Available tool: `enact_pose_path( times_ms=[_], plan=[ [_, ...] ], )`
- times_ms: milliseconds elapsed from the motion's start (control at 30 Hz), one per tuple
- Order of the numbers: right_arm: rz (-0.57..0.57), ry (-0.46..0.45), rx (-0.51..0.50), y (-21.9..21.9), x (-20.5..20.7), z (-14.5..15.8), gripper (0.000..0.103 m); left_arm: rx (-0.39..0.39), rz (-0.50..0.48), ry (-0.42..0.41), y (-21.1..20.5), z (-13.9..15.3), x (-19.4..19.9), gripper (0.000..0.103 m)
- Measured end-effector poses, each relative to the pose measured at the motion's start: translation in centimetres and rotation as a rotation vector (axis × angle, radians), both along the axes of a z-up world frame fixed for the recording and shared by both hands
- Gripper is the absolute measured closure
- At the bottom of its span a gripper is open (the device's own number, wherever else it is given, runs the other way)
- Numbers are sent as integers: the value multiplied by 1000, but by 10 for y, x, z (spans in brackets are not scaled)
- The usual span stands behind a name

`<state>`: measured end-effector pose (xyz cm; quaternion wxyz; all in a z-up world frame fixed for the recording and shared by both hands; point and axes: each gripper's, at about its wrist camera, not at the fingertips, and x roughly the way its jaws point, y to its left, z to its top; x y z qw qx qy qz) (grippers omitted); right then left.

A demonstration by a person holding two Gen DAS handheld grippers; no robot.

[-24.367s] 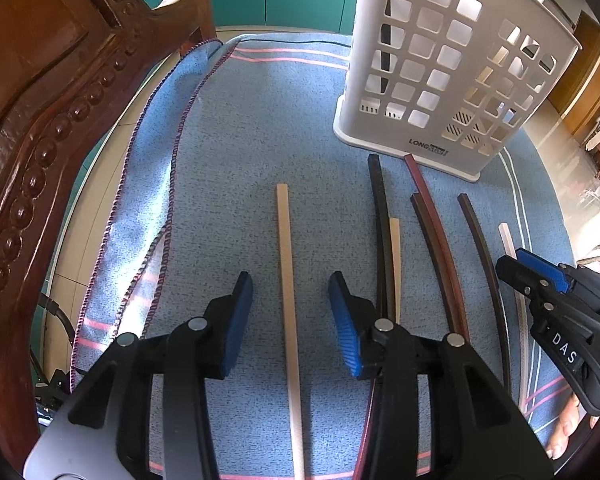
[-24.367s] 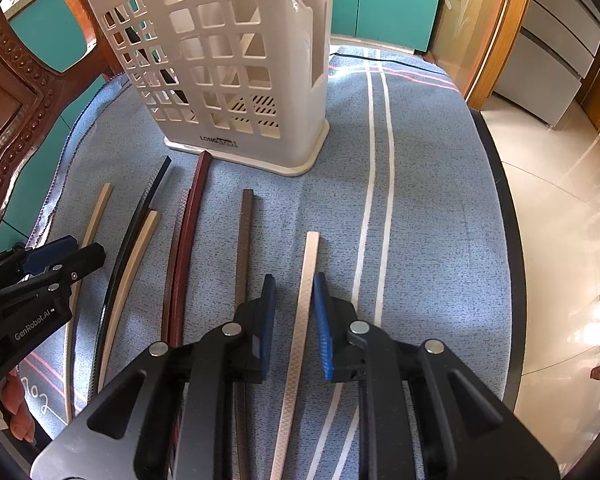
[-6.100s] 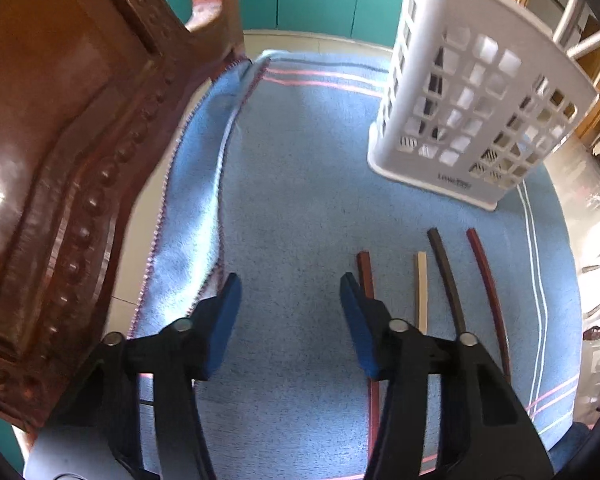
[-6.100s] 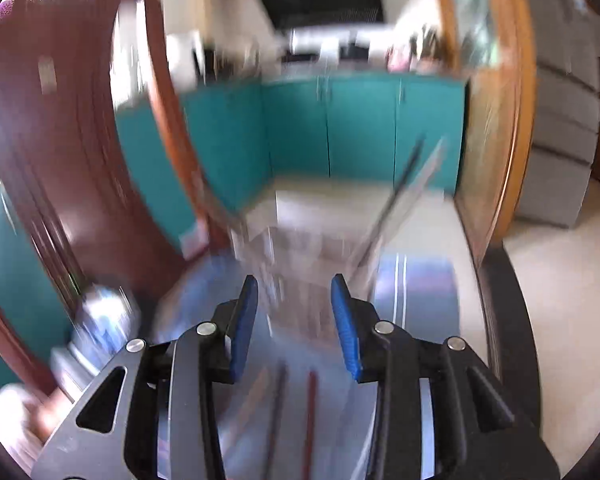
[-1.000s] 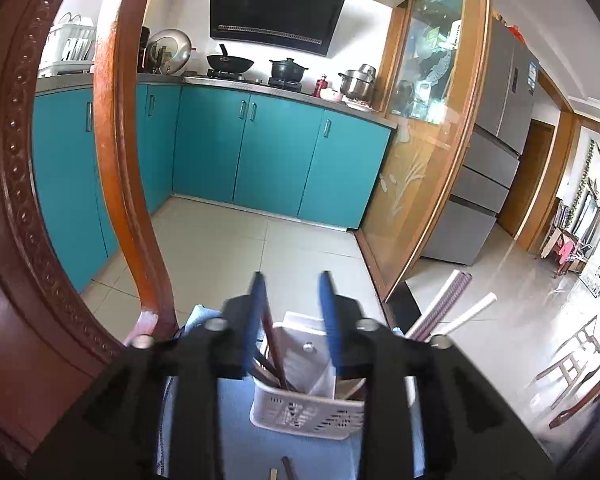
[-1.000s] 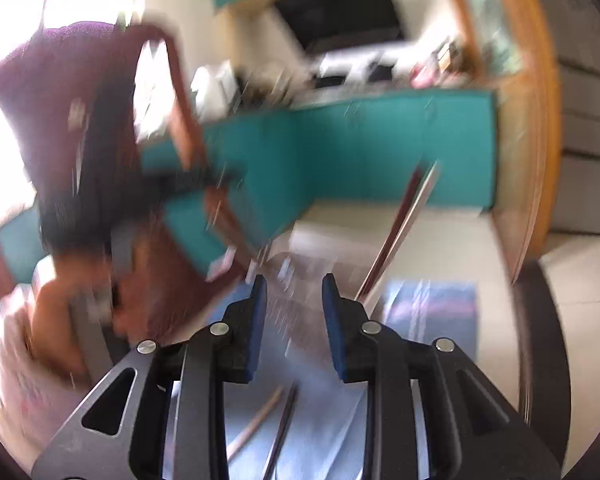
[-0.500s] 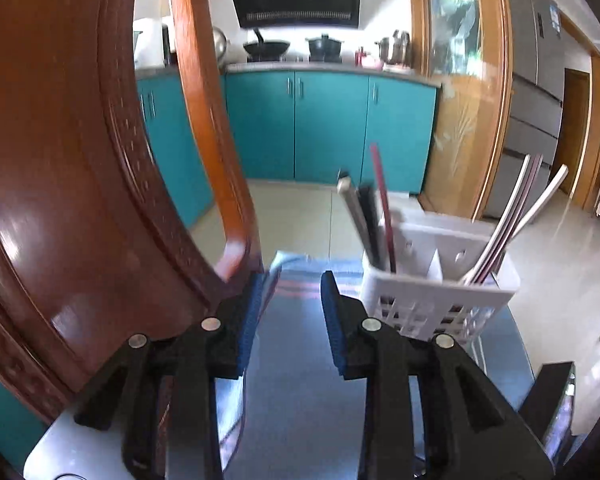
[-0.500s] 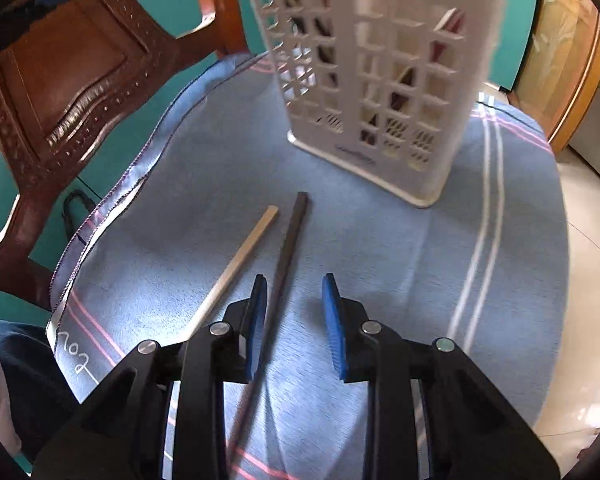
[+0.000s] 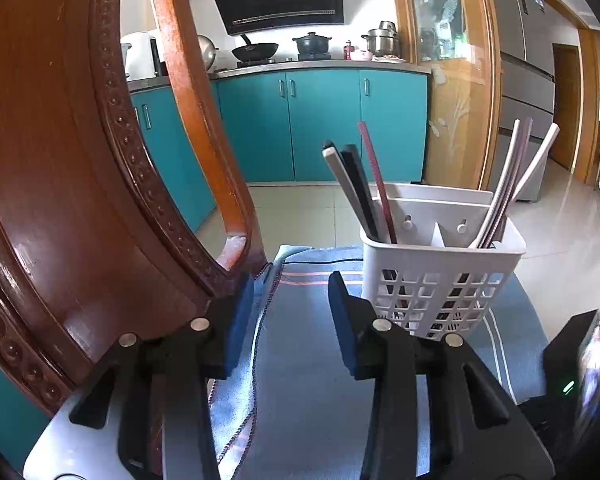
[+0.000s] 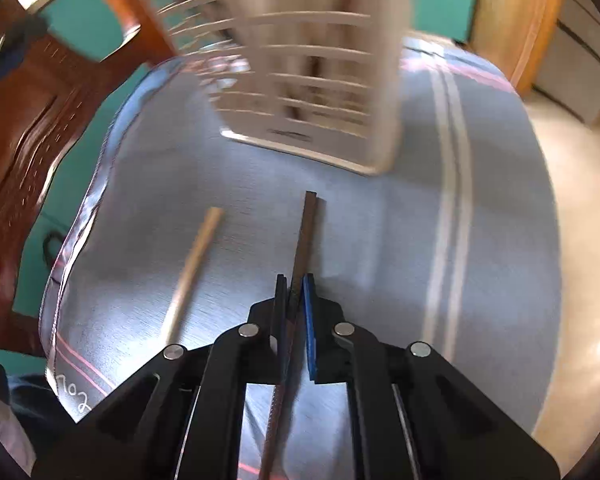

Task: Organize utensils
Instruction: 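Close the right tool on the dark brown chopstick while the left tool reaches toward the light wooden one, then close the left tool on the light wooden chopstick while the right tool regrasps the brown one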

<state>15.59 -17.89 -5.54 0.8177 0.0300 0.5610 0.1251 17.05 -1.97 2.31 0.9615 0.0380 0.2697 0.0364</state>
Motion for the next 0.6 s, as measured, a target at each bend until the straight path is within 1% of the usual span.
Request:
enact_pose_path(
  times_ms=[67,100,200,267,333,367,433,467,500,567,600],
  plan=[
    [-40,17,19,-16,-4,1,95,0,-6,3,-1,1,-1,63],
    [-52,25,26,-22,-7,1,95,1,-9,5,-2,0,-2,60],
    [-62,26,66,-33,-13,4,94,1,-22,22,-7,-5,-8,57],
    [-70,-3,88,-37,-14,11,92,-4,-34,42,-10,-8,-7,54],
    [-81,-29,88,-40,-15,16,82,-7,-49,66,-14,-14,-9,52],
    [-88,-35,84,-42,-17,20,80,-4,-61,85,-18,-19,-9,50],
    [-110,-35,69,-45,-16,20,79,4,-87,132,-24,-30,-9,47],
    [-120,-31,63,-47,-16,19,79,-1,-105,170,-28,-37,-8,46],
    [-131,-25,58,-50,-15,16,79,-13,-129,213,-30,-45,-6,45],
    [-155,-14,49,-55,-11,12,79,-50,-184,346,-37,-68,1,45],
    [-158,-12,47,-56,-10,12,79,-55,-192,378,-38,-74,3,45]
  ],
)
